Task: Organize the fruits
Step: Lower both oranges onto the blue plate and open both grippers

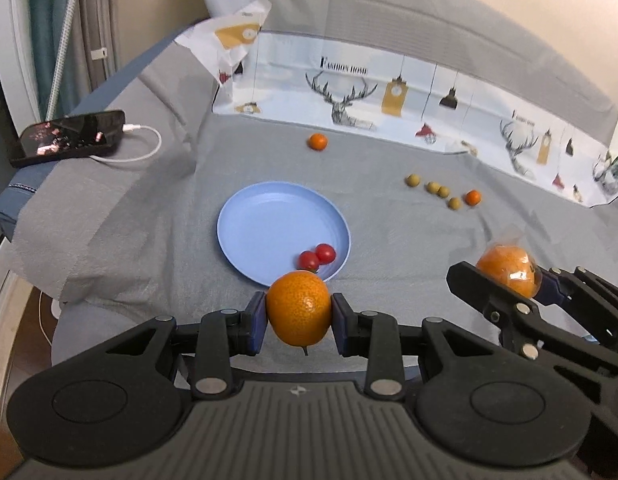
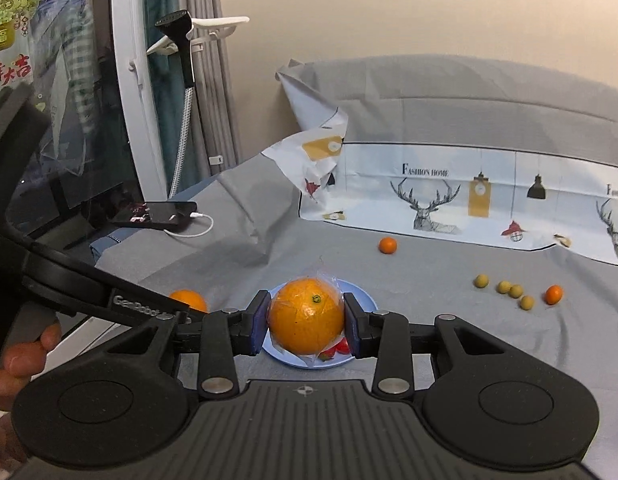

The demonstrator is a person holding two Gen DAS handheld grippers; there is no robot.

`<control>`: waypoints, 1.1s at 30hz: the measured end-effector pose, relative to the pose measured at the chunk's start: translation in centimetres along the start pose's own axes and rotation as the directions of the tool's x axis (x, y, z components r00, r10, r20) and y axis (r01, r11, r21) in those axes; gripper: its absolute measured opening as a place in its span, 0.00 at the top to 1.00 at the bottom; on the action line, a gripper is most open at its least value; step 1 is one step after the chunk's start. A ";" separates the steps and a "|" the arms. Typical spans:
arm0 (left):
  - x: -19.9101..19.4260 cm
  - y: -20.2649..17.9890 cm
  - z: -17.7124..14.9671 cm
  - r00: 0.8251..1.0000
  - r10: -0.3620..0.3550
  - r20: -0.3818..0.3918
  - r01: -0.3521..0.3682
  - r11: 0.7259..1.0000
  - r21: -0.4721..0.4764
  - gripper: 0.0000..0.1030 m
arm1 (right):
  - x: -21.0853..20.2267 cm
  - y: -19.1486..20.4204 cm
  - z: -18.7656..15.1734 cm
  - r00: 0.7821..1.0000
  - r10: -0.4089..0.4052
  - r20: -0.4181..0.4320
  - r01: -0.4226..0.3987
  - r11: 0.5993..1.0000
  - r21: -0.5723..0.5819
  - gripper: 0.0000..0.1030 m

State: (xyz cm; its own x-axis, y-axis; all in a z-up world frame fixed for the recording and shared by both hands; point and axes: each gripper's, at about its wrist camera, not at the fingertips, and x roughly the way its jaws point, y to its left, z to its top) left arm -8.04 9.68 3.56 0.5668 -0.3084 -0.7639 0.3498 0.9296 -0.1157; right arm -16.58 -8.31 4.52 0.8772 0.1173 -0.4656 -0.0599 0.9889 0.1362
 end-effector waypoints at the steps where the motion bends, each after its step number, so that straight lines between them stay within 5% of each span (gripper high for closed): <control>1: -0.5 0.0 -0.2 1.000 -0.001 0.015 0.001 1.000 0.002 0.64 | -0.4 0.2 0.0 1.000 -0.006 0.004 0.006 1.000 -0.001 0.62; 11: -2.6 -0.3 -1.0 0.996 -0.016 0.087 0.014 1.000 0.017 0.64 | -1.5 2.0 -0.1 0.999 -0.013 0.030 0.015 0.997 -0.074 0.62; 33: -0.6 0.9 -0.8 0.999 -0.027 0.042 0.027 1.000 -0.005 0.64 | -0.1 1.7 -0.3 0.999 -0.026 -0.024 0.024 0.998 -0.065 0.62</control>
State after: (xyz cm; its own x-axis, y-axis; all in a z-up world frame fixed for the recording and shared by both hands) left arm -8.64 10.85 3.45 0.5884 -0.3412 -0.7331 0.3613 0.9220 -0.1392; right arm -16.86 -6.64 4.53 0.8667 0.0941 -0.4899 -0.0699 0.9953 0.0675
